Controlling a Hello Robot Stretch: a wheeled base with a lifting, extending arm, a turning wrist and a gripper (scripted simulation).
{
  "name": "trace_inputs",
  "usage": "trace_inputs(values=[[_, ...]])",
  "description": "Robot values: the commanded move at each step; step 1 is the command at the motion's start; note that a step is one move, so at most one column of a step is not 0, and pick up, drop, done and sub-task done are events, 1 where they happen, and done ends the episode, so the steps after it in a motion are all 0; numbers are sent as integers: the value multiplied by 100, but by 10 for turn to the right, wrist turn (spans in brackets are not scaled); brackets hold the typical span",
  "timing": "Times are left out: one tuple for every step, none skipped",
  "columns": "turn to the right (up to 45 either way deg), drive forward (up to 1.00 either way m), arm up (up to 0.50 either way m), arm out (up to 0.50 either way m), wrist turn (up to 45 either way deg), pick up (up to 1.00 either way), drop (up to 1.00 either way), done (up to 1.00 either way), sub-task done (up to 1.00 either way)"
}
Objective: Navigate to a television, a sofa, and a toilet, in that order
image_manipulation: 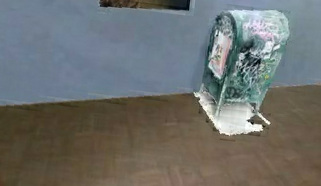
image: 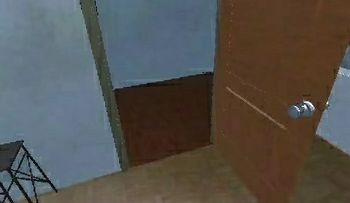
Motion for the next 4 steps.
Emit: trace_inputs(values=[[0,85,0,0,0,0,0,0,0],[-120,0,0,0,0,0,0,0,0],[0,45,0,0,0,0,0,0,0],[60,0,0,0,0,0,0,0,0]])
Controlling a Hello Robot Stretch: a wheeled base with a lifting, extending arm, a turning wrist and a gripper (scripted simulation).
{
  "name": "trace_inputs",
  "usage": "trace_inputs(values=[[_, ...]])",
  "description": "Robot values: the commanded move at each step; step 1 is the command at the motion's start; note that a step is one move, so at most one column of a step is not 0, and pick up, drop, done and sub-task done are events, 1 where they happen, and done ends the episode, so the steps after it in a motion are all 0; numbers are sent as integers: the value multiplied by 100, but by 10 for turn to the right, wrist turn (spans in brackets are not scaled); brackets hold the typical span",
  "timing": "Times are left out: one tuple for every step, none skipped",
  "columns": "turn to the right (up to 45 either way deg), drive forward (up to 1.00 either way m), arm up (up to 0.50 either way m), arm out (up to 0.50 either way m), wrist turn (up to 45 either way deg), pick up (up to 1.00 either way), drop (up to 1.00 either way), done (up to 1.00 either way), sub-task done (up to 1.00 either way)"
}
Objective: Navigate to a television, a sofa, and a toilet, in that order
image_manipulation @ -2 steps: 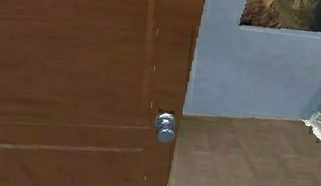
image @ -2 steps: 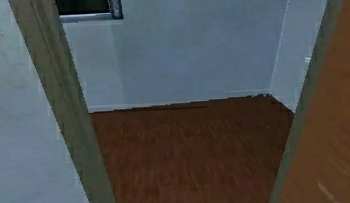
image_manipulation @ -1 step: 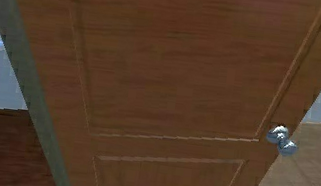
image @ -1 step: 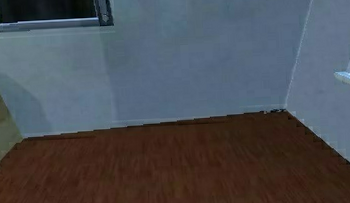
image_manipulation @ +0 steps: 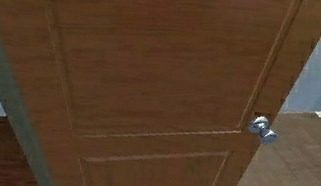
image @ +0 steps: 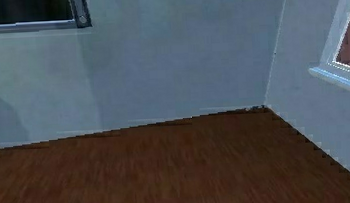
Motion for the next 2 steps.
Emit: trace_inputs(values=[[30,0,0,0,0,0,0,0,0],[0,50,0,0,0,0,0,0,0]])
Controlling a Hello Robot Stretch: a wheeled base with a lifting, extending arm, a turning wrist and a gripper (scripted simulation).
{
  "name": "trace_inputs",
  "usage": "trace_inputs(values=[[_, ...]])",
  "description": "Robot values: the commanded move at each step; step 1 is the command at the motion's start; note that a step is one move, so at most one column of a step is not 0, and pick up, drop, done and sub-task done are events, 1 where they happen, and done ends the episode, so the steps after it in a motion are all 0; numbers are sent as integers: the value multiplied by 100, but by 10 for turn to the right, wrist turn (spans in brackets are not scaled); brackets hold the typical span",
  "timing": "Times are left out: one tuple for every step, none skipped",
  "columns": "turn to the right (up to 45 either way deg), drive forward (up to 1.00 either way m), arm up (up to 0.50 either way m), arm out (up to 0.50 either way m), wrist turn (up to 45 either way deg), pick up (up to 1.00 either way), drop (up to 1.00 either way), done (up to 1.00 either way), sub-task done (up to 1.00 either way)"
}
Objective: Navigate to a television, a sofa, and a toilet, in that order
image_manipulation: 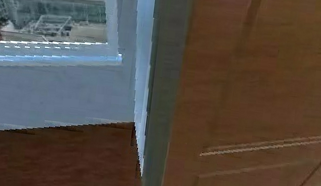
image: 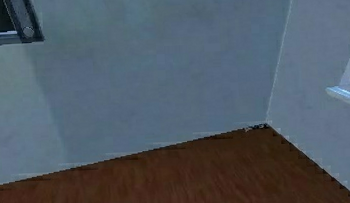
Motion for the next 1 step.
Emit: trace_inputs(values=[[-450,0,0,0,0,0,0,0,0]])
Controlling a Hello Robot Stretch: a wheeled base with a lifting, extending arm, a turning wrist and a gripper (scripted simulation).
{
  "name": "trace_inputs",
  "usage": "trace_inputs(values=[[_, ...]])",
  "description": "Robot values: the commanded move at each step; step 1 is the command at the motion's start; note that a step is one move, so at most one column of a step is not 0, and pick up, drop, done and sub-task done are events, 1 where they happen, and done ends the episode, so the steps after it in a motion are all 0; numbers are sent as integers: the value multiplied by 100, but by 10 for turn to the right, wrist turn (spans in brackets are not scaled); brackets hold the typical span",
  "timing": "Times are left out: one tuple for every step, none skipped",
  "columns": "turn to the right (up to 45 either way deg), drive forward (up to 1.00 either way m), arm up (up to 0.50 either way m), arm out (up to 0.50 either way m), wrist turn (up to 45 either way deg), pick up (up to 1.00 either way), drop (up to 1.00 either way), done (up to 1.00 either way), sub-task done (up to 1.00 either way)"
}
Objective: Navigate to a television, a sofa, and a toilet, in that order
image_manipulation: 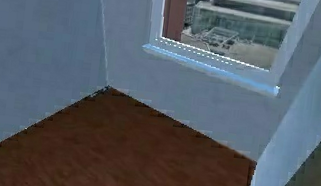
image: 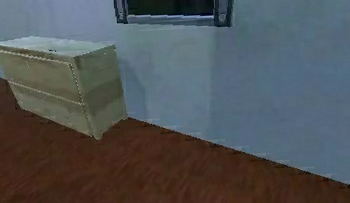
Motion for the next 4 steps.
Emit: trace_inputs(values=[[-240,0,0,0,0,0,0,0,0],[0,35,0,0,0,0,0,0,0],[-330,0,0,0,0,0,0,0,0],[0,100,0,0,0,0,0,0,0]])
